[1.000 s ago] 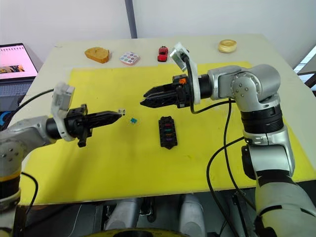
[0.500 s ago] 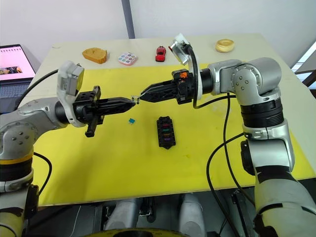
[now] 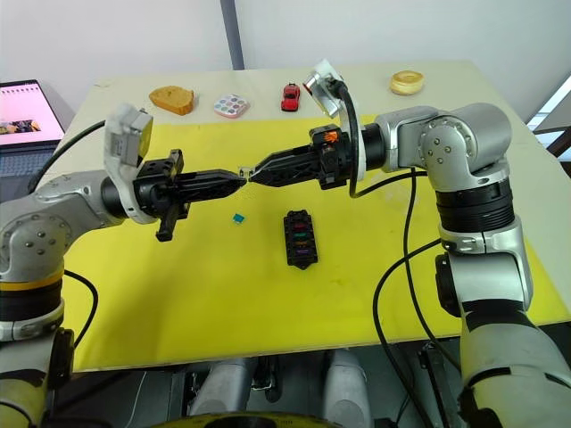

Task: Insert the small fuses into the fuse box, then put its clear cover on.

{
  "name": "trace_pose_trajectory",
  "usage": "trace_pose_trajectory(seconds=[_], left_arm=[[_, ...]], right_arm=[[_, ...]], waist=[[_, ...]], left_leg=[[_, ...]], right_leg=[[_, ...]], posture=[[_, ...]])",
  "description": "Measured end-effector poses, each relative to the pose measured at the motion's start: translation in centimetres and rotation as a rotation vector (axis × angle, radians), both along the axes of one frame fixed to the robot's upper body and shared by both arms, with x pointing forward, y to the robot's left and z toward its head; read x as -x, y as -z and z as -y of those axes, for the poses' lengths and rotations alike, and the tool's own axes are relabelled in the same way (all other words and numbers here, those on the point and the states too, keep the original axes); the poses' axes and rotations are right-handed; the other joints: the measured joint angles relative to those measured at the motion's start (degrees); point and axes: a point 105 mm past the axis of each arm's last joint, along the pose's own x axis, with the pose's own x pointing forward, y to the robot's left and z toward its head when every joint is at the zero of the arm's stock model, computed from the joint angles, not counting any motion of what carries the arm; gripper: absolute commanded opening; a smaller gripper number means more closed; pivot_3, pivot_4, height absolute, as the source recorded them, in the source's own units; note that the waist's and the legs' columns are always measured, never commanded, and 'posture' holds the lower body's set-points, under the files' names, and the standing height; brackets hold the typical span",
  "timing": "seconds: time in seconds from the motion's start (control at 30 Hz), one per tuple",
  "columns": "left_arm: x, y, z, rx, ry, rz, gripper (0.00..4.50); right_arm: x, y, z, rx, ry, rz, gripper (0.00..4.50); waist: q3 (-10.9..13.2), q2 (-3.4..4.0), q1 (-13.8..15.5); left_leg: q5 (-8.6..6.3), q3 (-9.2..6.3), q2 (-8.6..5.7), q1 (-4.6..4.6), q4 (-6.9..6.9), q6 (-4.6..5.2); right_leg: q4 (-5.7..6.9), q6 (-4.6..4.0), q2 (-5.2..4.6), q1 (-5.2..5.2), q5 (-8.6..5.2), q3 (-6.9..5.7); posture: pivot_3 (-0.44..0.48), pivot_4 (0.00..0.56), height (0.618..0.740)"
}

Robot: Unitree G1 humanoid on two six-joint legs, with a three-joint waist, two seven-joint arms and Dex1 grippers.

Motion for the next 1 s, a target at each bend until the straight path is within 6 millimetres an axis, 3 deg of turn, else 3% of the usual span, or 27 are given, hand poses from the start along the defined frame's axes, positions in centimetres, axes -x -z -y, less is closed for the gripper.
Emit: trace_pose_trajectory(seconds=[0.1, 0.23, 0.5, 0.63, 0.8, 0.9, 1.0], left_arm=[[0.0, 0.0, 0.0, 0.000, 0.001, -0.001, 0.00], [0.0, 0.2, 0.0, -0.001, 0.001, -0.006, 0.00], [0.0, 0.2, 0.0, -0.001, -0.001, -0.007, 0.00], [0.0, 1.0, -0.5, -0.027, -0.022, -0.035, 1.29], [-0.2, 2.4, -2.1, -0.092, -0.084, -0.069, 3.91], [-0.1, 3.0, -3.0, -0.139, -0.116, -0.055, 3.91], [-0.4, 4.3, -3.7, -0.216, -0.162, -0.023, 3.91]], right_arm=[[-0.1, -0.1, 0.0, -0.007, 0.005, 0.003, 1.27], [-0.1, -0.1, -0.1, -0.015, 0.005, 0.003, 0.02], [-0.1, 0.0, -0.1, -0.016, 0.012, -0.004, 0.02], [0.0, 0.0, -0.2, -0.018, 0.005, -0.006, 0.00], [-0.2, 0.2, 0.0, -0.023, 0.014, 0.052, 0.00], [-1.4, 0.6, 0.6, -0.064, 0.060, 0.201, 0.00], [-2.0, 3.0, 1.6, -0.032, 0.018, 0.397, 0.00]], waist=[[0.00, 0.00, -0.02], [0.00, 0.00, 0.00], [0.00, 0.00, 0.01], [0.00, 0.00, -0.17], [0.00, 0.00, -0.68], [-0.01, -0.01, -0.63], [0.00, 0.00, -0.63]], left_leg=[[0.00, 0.00, 0.00, 0.00, 0.00, 0.00], [0.00, 0.00, 0.00, 0.00, 0.00, 0.00], [0.00, 0.00, 0.00, 0.00, 0.01, 0.01], [0.00, 0.00, 0.00, 0.01, 0.01, 0.01], [0.00, -0.02, 0.00, 0.01, 0.00, -0.01], [-0.08, -0.01, 0.00, 0.03, -0.01, -0.15], [-0.09, 0.04, -0.02, 0.03, -0.02, -0.17]], right_leg=[[0.00, 0.00, 0.00, 0.00, 0.00, 0.00], [0.00, 0.00, 0.00, 0.01, 0.00, 0.00], [0.00, 0.00, 0.01, 0.02, 0.00, 0.00], [0.01, 0.00, 0.01, 0.02, 0.00, 0.00], [0.01, 0.02, 0.01, 0.01, -0.01, -0.01], [0.00, 0.04, 0.02, 0.04, -0.03, -0.02], [0.00, 0.06, 0.03, 0.03, -0.05, -0.01]], posture=[[0.000, 0.150, 0.740], [0.000, 0.150, 0.740], [0.000, 0.150, 0.740], [0.000, 0.150, 0.740], [0.000, 0.150, 0.740], [0.000, 0.150, 0.740], [0.000, 0.150, 0.740]])
